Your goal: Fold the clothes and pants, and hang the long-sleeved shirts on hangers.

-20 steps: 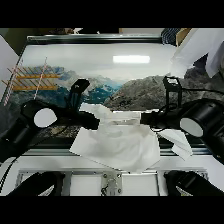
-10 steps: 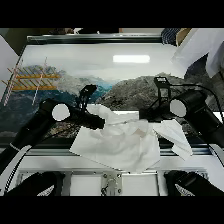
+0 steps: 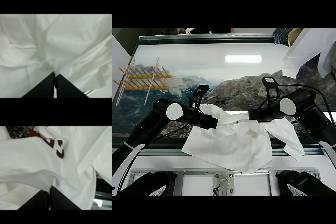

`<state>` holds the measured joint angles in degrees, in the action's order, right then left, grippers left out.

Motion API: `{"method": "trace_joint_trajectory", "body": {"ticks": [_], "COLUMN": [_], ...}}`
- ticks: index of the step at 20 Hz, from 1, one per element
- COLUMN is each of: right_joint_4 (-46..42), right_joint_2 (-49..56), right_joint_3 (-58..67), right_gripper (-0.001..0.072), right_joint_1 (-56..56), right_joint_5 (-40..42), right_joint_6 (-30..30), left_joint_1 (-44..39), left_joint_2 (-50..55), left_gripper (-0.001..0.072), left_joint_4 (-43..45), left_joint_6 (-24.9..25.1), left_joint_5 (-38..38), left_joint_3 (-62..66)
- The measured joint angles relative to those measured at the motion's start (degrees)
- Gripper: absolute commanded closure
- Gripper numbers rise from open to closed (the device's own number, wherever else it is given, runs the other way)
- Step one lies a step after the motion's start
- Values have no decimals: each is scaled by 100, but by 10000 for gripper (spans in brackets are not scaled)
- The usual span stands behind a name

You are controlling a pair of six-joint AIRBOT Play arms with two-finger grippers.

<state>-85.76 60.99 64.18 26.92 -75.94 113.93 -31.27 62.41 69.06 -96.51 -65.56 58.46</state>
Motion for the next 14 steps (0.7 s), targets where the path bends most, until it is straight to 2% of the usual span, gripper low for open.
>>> {"method": "trace_joint_trajectory", "body": {"ticks": [1, 2, 8, 14], "right_joint_4": [17, 46, 94, 116], "right_joint_2": [0, 0, 0, 2], "right_joint_3": [0, 0, 0, 0], "right_gripper": [691, 690, 690, 690], "right_joint_1": [0, 0, 0, 0], "right_joint_5": [9, 7, 7, 7], "right_joint_6": [-2, -11, -15, -15], "left_joint_1": [0, 0, 240, 1919], "left_joint_2": [2, 2, -74, -214], "left_gripper": [150, 72, 72, 72], "left_joint_4": [0, -2, 9, 284], "left_joint_6": [0, 0, 9, 210], "left_joint_5": [-13, -26, -66, -131], "left_joint_3": [0, 0, 46, 916]}}
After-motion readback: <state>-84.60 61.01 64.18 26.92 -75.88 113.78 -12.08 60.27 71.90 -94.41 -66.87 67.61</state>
